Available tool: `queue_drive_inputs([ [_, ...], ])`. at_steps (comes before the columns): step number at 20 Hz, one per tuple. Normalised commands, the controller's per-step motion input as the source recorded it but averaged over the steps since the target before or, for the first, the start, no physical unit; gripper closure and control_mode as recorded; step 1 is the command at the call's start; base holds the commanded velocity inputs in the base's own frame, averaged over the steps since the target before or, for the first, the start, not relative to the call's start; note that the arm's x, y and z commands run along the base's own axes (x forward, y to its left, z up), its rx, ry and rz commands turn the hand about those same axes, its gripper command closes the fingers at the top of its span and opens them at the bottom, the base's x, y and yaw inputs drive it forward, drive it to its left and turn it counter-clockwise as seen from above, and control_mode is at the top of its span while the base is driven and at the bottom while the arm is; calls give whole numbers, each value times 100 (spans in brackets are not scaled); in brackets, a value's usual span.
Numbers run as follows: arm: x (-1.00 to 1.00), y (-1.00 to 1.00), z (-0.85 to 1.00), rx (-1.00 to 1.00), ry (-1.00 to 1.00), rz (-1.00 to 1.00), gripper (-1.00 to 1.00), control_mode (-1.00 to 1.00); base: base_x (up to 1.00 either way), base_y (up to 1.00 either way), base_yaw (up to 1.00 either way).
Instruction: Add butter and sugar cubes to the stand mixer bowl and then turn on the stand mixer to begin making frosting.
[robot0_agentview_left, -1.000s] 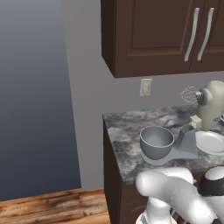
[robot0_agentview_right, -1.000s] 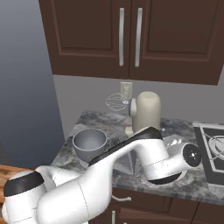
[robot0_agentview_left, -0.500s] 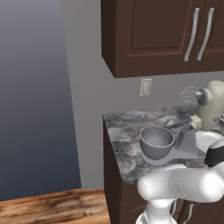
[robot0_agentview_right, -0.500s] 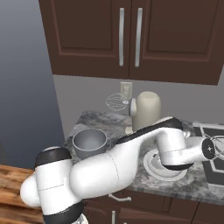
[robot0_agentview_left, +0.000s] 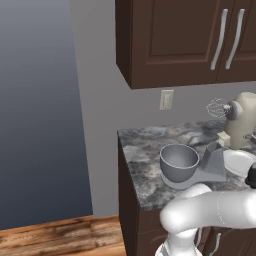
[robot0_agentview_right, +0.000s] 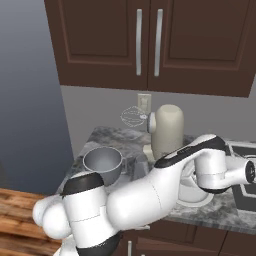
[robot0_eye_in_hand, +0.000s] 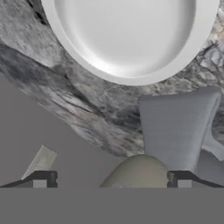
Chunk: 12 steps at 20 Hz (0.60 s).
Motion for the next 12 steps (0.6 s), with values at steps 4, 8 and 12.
queue_drive_inputs([
  [4,23,10,25,8,-2,2,-100,-100,0,0,0],
  [8,3,16,34,3,0,0,-100,-100,0,0,0],
  [12,1,18,23,0,1,0,-100,-100,0,0,0],
])
